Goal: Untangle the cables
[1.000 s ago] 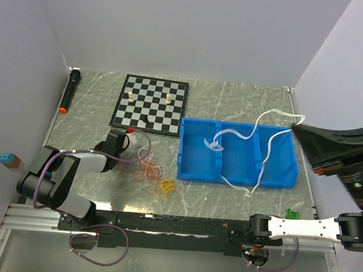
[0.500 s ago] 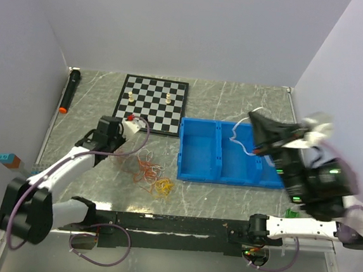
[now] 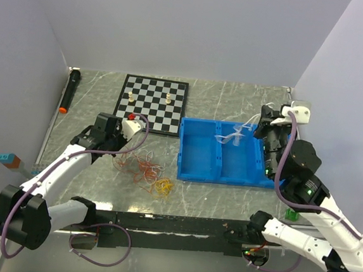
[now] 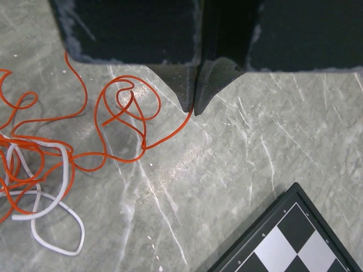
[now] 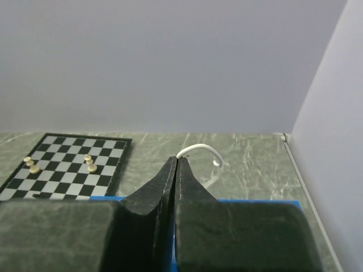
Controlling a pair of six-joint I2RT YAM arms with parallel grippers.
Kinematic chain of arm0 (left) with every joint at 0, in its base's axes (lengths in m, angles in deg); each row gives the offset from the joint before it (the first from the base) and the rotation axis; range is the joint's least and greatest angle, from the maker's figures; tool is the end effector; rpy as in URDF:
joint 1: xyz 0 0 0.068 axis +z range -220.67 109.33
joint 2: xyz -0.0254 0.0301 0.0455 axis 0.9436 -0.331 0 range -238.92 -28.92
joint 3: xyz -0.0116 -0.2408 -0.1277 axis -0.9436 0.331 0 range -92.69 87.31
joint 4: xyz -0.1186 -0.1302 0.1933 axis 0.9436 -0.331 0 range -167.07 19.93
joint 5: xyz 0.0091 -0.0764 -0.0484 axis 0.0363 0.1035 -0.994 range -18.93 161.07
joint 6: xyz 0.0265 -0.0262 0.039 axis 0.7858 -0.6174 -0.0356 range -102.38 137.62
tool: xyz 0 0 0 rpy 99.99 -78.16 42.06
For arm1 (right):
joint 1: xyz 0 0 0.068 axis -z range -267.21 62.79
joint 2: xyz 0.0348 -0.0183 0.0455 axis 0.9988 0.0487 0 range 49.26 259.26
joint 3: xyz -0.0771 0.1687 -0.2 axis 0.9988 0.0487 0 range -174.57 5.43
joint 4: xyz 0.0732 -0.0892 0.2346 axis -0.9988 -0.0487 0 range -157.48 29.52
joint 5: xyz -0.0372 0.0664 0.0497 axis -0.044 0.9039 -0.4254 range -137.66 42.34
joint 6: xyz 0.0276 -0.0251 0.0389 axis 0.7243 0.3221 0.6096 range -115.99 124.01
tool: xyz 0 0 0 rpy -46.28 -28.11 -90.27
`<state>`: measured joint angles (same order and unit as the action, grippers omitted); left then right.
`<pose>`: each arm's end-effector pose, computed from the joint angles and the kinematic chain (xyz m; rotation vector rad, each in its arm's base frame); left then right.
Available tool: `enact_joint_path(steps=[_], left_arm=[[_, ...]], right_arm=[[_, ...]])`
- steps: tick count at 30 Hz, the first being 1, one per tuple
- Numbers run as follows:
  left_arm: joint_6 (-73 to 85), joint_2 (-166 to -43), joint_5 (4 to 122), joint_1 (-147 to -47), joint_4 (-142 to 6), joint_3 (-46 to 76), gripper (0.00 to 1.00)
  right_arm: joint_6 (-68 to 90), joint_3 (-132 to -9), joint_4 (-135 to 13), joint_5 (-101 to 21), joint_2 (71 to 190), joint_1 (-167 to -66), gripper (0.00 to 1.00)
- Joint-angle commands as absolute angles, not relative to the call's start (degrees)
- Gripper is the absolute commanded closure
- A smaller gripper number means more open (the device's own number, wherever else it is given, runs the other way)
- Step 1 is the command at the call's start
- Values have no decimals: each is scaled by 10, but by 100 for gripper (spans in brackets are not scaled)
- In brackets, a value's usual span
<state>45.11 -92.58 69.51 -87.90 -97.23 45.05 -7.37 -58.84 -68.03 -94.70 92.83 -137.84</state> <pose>0.2150 -0.0676 0.2344 0.9315 2.2320 0.0491 0.1042 0.0858 0.4606 -0.0555 1.4139 0.0166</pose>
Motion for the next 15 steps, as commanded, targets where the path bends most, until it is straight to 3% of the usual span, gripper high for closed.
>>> enact_joint_path(steps=[1,15], left_arm=[[445,-918,682,-880,-977,448,99],[447,-924,683,-880,-963,466,99]], right_arm=[[-3,-568,-701,-932,933,-1333,100],[6,-511,-692,-963,920,-1218,100]])
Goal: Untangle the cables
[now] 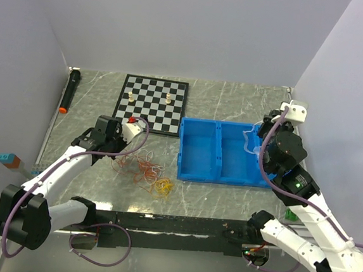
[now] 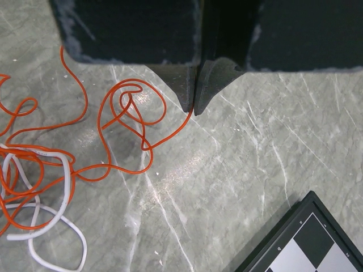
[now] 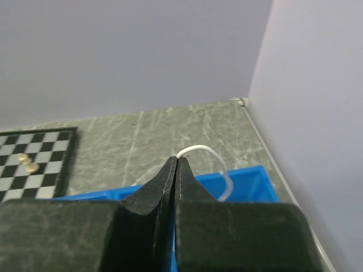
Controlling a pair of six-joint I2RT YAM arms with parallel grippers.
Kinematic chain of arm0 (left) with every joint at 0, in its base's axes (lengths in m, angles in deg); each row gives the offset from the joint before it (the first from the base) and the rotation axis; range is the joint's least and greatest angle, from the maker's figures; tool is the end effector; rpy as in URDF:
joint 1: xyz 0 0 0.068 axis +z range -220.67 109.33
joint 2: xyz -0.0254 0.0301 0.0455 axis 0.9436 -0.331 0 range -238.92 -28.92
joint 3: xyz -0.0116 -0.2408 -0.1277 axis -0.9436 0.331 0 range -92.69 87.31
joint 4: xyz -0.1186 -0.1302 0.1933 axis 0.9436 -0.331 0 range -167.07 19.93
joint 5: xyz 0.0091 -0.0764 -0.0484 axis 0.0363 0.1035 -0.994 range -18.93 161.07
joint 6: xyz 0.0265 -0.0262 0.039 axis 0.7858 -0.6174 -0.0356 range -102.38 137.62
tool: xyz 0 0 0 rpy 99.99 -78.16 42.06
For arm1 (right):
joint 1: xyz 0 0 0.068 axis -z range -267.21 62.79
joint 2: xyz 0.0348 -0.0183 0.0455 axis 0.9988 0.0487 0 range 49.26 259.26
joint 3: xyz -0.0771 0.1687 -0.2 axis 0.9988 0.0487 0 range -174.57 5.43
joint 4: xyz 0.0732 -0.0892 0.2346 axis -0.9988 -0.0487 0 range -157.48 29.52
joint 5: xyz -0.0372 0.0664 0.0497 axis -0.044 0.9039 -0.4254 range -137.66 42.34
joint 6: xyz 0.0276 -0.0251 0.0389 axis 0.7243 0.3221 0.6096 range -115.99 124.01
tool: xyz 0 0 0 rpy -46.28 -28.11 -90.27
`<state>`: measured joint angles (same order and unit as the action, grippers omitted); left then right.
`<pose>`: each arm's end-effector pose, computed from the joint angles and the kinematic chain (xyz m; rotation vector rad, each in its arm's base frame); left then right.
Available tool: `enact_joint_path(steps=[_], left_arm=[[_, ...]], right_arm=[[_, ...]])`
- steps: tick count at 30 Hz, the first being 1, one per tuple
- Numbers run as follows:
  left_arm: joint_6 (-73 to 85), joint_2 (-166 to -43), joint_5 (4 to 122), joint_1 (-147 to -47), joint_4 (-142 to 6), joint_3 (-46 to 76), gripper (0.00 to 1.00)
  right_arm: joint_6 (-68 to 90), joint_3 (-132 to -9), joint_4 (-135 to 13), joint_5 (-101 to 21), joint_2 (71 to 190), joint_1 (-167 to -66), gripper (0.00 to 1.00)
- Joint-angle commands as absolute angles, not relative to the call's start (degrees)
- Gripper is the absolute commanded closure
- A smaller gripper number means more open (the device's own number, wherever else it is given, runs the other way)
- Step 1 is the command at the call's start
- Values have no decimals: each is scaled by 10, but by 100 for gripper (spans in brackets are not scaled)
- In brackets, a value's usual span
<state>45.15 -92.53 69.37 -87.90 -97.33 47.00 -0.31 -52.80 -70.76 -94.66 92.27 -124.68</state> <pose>0.2108 -0.0663 0.2235 0.9460 2.2635 0.0427 0.1314 0.0678 0.4243 0.1180 1.5089 -0.1447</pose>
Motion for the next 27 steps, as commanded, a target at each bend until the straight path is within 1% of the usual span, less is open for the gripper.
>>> enact_joint_path(steps=[1,7,11,20,27], left_arm=[[448,-923,684,-880,-963,466,99],[451,-921,689,-880,-962,474,99],[453,-919,696,-881,-958,481,99],[448,-927,694,-881,-954,480,99],[448,-928,697,-881,-949,484,99]], right_arm=[[10,-503,-691,-971,920,-1207,100],[59,-464,-695,-985,908,-1160,100],[55,-463,-680,-1005,888,-1138,100],[9,-517,-665,-986,877,-1094,100],[8,-511,-657,-996,873,-1073,100]])
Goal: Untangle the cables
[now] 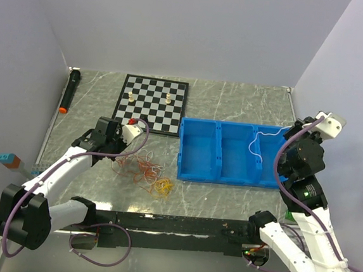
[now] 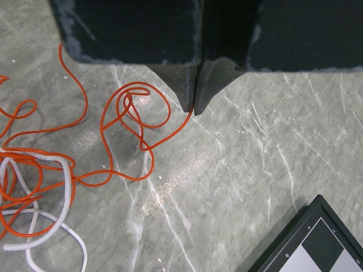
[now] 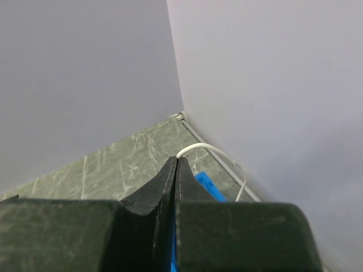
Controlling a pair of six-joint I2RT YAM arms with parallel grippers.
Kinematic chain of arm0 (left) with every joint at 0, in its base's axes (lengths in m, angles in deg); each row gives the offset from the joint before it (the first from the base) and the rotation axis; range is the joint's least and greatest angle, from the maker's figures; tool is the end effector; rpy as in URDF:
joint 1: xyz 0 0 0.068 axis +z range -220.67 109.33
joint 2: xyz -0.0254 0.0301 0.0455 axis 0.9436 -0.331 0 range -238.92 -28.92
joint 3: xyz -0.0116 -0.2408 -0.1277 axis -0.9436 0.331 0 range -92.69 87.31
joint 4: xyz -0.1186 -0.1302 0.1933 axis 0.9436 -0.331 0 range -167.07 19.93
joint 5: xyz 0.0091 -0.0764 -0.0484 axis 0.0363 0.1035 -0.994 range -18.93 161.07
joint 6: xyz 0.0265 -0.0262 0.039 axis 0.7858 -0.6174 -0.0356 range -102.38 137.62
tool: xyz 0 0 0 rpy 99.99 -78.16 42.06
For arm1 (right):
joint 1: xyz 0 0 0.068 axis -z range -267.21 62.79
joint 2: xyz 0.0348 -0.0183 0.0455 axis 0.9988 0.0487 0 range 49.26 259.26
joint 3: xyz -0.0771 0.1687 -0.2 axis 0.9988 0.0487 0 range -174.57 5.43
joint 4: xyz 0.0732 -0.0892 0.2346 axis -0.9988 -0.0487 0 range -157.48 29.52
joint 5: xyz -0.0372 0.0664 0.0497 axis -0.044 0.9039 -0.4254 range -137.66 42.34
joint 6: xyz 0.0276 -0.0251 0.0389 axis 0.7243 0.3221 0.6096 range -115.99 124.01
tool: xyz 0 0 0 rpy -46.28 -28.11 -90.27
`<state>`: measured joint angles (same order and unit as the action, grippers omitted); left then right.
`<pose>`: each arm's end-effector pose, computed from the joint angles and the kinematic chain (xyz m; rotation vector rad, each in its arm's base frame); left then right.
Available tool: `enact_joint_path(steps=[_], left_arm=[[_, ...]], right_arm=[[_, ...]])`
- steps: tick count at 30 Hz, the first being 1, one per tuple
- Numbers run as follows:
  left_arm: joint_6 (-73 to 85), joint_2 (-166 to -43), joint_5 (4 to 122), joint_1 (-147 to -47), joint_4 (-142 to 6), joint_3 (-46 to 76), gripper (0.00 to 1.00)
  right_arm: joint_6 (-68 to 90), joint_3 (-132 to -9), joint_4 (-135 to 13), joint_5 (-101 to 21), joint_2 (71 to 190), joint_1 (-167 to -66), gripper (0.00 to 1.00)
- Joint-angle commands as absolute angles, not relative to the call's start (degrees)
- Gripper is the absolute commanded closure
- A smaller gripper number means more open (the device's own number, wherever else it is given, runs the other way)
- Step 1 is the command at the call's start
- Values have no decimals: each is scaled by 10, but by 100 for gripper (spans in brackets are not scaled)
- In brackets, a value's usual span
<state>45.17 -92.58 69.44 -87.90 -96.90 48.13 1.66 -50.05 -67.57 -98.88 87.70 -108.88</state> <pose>0.2091 -0.0658 0.2176 0.9507 2.2757 0.0430 0.1262 0.0202 0.4235 0.4477 1.4019 -0.3487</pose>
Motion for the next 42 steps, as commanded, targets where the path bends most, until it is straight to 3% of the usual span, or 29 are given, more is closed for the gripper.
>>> enact_joint_path(steps=[1,23,29,38,39,40,42], left_arm=[[449,-930,696,-881,-948,484,99],[445,-925,692,-881,-948,493,99],[446,-922,692,-880,-948,495,99],[445,-925,694,-880,-938,504,99],[445,-926,692,-881,-939,504,99],[444,-927,692,-880,-938,503,99],[444,-929,690,-880,-936,503,99]], right_arm=[[9,-512,-658,-993,873,-1068,100],[110,-504,-698,-1071,928,-1022,100],[260,-490,-822,-1027,957,-1021,100],[341,-425,-855,-975,955,-1021,100],[349,-424,-861,-969,958,-1022,98],[359,-426,-872,-964,960,-1020,85],[372,-433,-893,-944,961,-1020,45]])
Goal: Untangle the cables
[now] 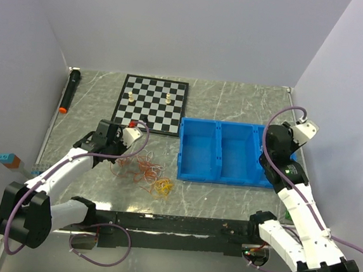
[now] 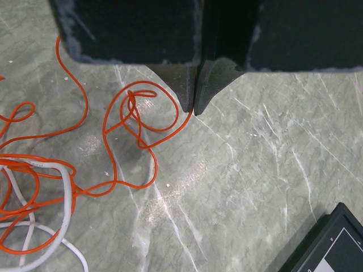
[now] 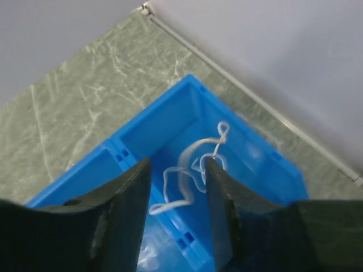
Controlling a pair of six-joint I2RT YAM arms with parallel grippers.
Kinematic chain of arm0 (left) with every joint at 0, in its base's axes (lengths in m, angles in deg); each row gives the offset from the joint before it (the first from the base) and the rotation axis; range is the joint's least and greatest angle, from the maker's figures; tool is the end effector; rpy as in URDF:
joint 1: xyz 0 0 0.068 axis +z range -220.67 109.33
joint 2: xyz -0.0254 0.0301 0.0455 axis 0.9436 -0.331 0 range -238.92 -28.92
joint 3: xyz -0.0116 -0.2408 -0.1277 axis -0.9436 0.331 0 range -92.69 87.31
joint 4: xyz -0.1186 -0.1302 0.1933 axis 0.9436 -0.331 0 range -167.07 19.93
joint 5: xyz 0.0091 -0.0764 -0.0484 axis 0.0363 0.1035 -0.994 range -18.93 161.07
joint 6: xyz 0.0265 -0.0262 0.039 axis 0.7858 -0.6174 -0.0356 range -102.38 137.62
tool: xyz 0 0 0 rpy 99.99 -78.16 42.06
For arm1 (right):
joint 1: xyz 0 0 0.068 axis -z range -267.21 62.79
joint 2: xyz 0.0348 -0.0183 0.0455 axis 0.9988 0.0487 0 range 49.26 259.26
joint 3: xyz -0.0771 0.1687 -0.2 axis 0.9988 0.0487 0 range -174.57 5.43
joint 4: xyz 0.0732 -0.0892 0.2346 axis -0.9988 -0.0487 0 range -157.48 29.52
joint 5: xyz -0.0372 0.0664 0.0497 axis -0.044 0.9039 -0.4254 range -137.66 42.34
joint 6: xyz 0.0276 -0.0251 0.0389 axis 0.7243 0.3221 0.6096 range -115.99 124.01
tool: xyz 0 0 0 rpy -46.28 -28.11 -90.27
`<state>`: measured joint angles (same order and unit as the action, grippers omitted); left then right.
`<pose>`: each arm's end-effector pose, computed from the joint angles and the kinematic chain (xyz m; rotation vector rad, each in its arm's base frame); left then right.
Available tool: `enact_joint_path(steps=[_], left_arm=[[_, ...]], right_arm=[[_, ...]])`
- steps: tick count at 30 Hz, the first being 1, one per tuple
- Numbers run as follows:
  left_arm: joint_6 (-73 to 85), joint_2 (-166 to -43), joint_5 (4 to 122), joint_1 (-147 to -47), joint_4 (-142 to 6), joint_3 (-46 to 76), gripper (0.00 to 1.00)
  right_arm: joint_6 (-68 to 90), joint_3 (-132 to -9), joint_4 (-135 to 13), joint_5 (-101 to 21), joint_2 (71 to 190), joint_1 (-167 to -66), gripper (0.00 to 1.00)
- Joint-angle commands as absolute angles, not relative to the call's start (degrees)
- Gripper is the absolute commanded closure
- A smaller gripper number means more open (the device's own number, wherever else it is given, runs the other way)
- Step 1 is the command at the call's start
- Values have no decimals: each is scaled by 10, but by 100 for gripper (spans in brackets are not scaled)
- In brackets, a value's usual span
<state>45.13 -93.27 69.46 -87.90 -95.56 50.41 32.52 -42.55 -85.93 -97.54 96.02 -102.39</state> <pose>0.2069 -0.0651 0.2043 0.9602 2.3025 0.0401 0.1724 0.0185 0.3313 0.7355 1.6994 -0.3389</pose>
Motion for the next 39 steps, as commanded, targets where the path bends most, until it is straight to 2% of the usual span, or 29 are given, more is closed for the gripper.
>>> enact_joint_path(steps=[1,2,3,9,13,17,21,24,32,39], left_arm=[[443,-928,690,-880,-936,503,99],[443,-928,690,-880,-936,503,99],[442,-928,688,-880,-935,502,99],[430,-926,679,-880,-934,491,99],[424,-930,674,-880,-934,490,99],[421,-935,674,-881,-927,495,99],[421,-939,678,-880,-921,500,99],[425,-941,694,-880,-911,508,99],[428,-930,709,-869,-895,536,99],[444,-918,709,-833,-876,561,99]], right_arm=[[383,-440,-904,-935,959,-1021,30],[390,-445,-918,-918,955,-1022,21],[392,-450,-928,-900,949,-1022,20],[416,-445,-954,-773,897,-1073,25],[428,-412,-947,-759,874,-1208,32],[412,-361,-867,-687,885,-1342,32],[378,-345,-768,-688,962,-1497,31],[350,-375,-718,-670,1054,-1554,29],[295,-504,-650,-629,1289,-1560,28],[283,-575,-590,-566,1398,-1516,27]])
